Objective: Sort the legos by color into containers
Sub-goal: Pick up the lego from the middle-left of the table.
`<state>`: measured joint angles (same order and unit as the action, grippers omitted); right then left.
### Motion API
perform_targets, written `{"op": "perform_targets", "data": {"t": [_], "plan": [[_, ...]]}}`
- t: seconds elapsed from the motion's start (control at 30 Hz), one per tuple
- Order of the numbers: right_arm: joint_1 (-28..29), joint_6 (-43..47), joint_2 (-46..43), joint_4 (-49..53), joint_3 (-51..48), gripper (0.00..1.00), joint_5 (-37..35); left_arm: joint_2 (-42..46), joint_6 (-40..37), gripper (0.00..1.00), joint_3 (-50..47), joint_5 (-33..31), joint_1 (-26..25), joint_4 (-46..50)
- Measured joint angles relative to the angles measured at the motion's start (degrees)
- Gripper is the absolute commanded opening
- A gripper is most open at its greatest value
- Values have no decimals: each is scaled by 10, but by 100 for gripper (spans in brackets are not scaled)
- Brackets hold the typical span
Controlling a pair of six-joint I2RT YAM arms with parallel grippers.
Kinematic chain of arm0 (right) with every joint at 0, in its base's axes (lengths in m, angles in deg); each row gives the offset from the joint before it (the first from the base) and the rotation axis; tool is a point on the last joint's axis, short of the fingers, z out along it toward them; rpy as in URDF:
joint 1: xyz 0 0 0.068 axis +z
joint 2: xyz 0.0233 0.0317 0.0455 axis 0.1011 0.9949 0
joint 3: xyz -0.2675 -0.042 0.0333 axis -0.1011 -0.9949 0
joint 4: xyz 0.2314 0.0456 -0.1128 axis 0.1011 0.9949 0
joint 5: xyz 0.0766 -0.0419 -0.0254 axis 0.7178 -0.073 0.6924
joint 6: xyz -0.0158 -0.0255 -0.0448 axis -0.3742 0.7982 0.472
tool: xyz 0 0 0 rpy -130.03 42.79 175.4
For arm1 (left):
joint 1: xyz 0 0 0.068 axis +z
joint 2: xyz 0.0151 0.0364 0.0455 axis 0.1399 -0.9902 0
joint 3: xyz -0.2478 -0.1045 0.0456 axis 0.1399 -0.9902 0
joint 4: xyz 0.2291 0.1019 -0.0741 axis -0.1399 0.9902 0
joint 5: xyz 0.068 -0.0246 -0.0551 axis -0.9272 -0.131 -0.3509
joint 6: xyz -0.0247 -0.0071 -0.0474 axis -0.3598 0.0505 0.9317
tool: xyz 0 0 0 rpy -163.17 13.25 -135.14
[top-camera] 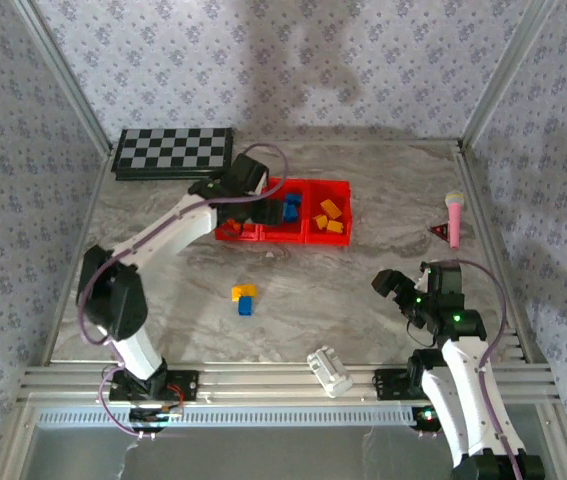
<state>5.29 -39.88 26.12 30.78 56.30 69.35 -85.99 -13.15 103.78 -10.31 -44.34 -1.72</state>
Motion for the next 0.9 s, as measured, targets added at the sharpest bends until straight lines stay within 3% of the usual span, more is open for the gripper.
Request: {"op": "perform_targets", "data": {"t": [0.17, 0.4, 0.73, 0.9], "plan": [[0, 0, 0, 0, 0, 100, 0, 95, 38, 95, -140, -9, -21, -9], [0, -1, 1, -9, 0, 100, 1, 178, 96, 100, -263, -15, -73, -5], [7, -10, -3, -11, -11, 100, 2, 216, 177, 97, -347, -23, -139, -12], [14, -12, -3, -12, -13, 100, 2, 211, 219, 88, -364, -28, -145, -16]]}}
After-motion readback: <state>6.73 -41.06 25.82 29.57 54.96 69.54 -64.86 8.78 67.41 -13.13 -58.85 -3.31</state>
